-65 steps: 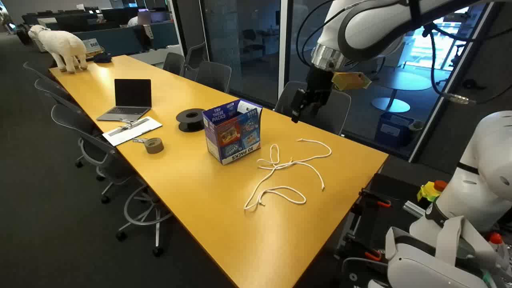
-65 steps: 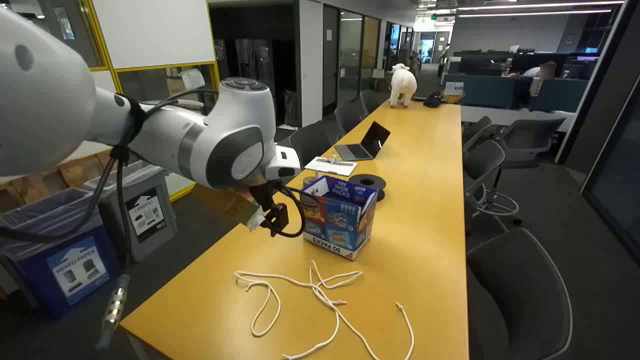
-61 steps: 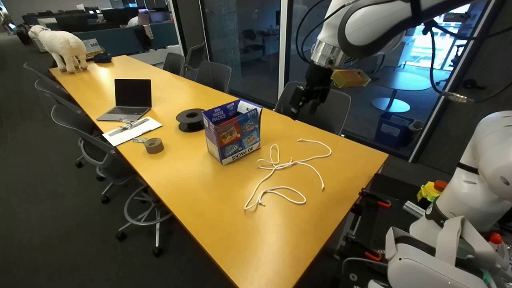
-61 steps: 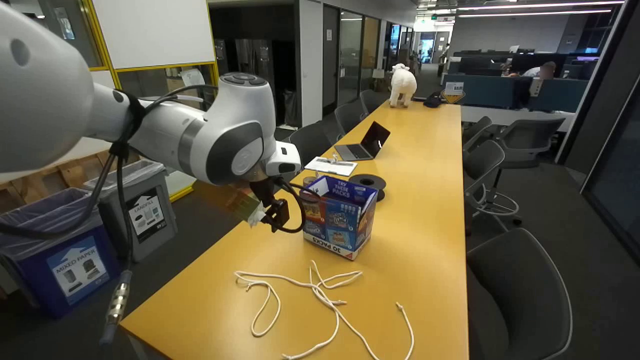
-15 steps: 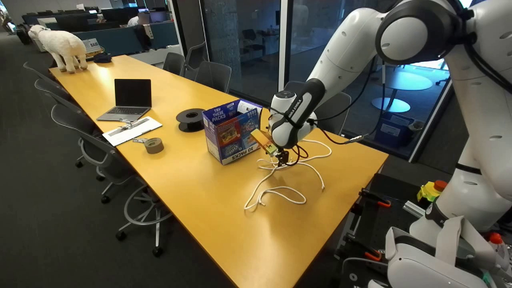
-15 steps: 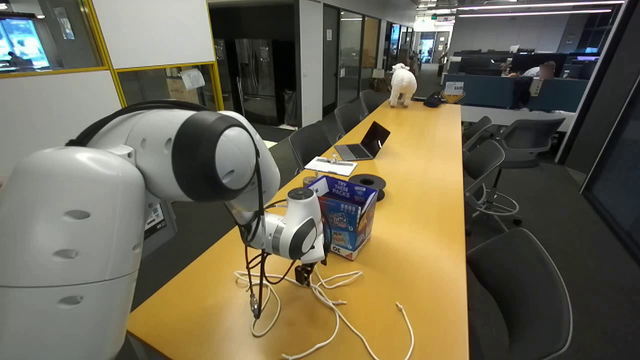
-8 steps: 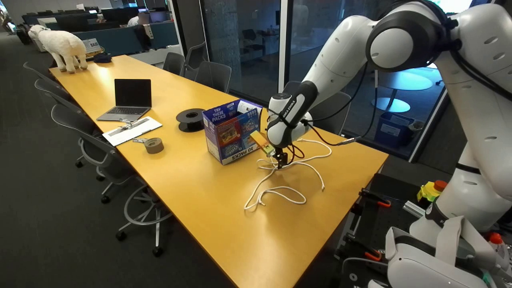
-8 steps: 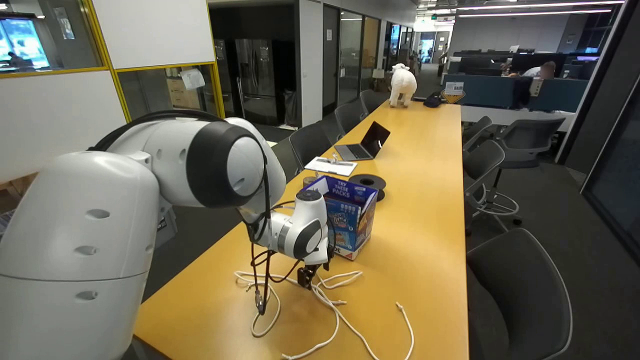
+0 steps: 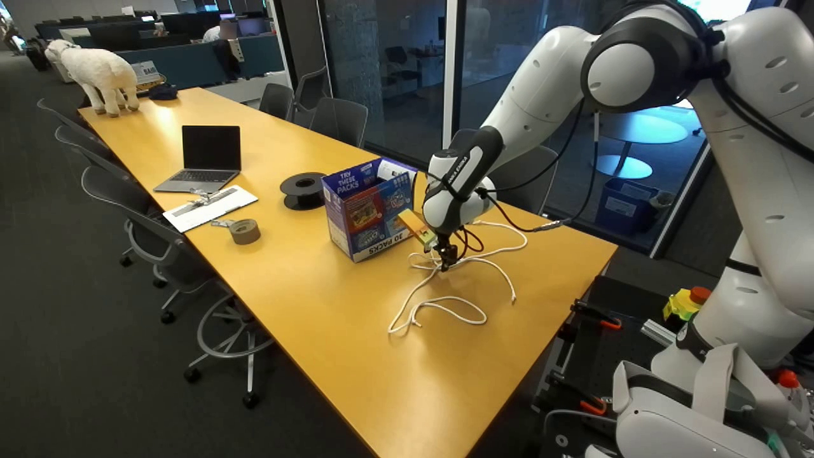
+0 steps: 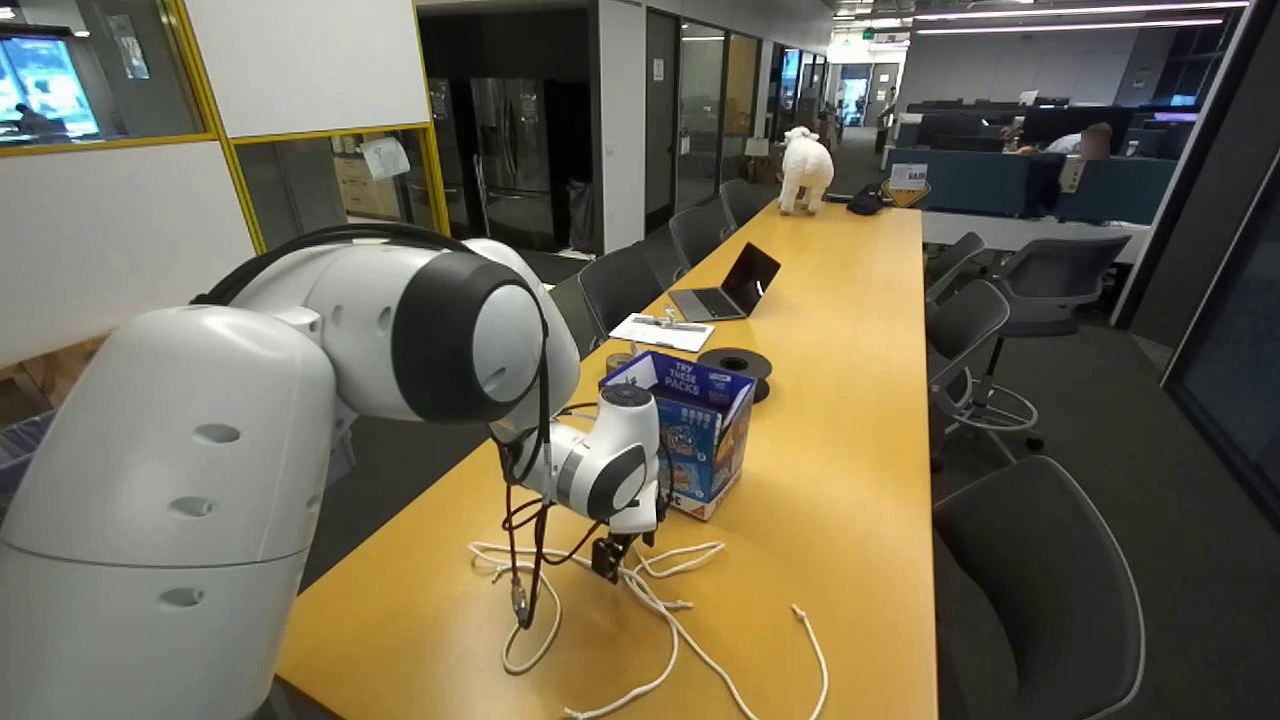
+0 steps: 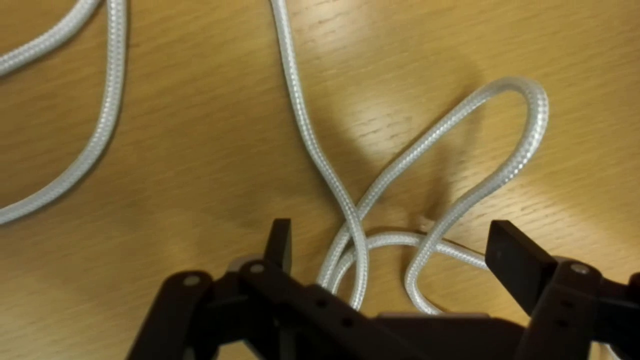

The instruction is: Pick up the ropes from the table and put them in the box

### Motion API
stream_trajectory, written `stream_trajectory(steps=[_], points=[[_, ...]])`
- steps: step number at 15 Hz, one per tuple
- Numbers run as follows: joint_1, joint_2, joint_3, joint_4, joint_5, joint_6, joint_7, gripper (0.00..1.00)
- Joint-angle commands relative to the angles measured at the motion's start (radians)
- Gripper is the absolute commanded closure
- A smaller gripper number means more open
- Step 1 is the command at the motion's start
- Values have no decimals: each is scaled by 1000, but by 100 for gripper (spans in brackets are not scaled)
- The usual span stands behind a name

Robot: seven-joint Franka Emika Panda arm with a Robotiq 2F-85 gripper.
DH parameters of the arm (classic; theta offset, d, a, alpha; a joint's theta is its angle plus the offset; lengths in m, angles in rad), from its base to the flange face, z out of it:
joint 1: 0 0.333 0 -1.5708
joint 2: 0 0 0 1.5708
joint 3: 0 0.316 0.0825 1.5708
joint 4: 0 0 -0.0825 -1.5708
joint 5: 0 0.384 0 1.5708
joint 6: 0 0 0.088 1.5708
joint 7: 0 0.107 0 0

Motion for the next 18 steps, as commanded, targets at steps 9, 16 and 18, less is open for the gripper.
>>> stream_trajectory(steps=[9, 16, 18], points=[[-12, 63, 13, 81, 28, -40, -136, 0], [20, 64, -31, 106, -3, -126, -125, 0], [18, 68, -29, 104, 2, -121, -127, 0]])
